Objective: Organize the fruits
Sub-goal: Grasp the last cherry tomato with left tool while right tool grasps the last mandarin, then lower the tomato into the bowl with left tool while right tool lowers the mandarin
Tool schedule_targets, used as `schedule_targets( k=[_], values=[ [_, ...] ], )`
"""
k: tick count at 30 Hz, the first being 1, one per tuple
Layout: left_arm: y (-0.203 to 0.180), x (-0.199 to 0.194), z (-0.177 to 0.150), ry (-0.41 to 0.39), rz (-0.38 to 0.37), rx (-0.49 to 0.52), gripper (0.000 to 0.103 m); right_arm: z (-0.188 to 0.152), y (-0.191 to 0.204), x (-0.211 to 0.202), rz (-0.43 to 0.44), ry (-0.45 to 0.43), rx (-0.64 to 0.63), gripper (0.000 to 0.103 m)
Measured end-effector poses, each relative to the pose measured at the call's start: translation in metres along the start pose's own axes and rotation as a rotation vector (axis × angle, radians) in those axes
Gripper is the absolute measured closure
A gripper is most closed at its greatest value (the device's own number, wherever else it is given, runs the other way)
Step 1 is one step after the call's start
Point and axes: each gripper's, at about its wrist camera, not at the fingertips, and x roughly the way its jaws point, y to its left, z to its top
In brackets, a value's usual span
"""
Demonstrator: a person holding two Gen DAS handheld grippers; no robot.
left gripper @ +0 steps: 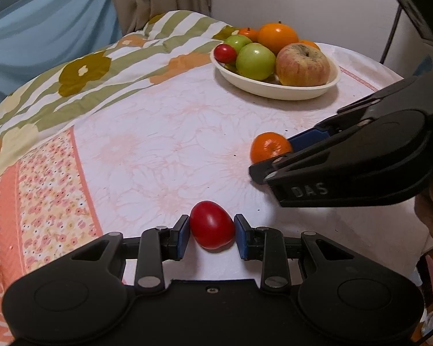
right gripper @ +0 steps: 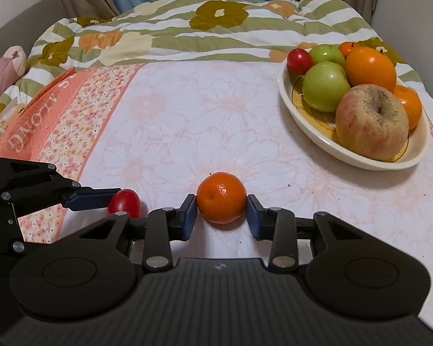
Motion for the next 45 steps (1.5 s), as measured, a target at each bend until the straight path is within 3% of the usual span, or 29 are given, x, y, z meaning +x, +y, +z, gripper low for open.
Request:
schedule_targets(
  k=[11,25,34,45],
  values=[
    [-0.008,-0.026,0.02,-0.037,0.029,-0.047,0.067,0.007,-0.019,-0.037,-0.008,-0.038,0.006,0.052],
    [-0.047,-0.06,0.091,-0.124,0.047,-0.098,0.067,0.037,-0.092,-0.106,-0.046,-0.115,0.014,0.052],
    [-0.067,-0.039,0.136,-0.143,0.069,-0.127,0.067,0.062,-0.149,-0.113,-0.056,-0.144,-0.004,0.052],
    [-0.073,0.016,0.165,-0.081,0.107,-0.192,0.067,0.073,-0.199,-0.074,-0.012,-0.078,-0.029,0.052]
  ],
)
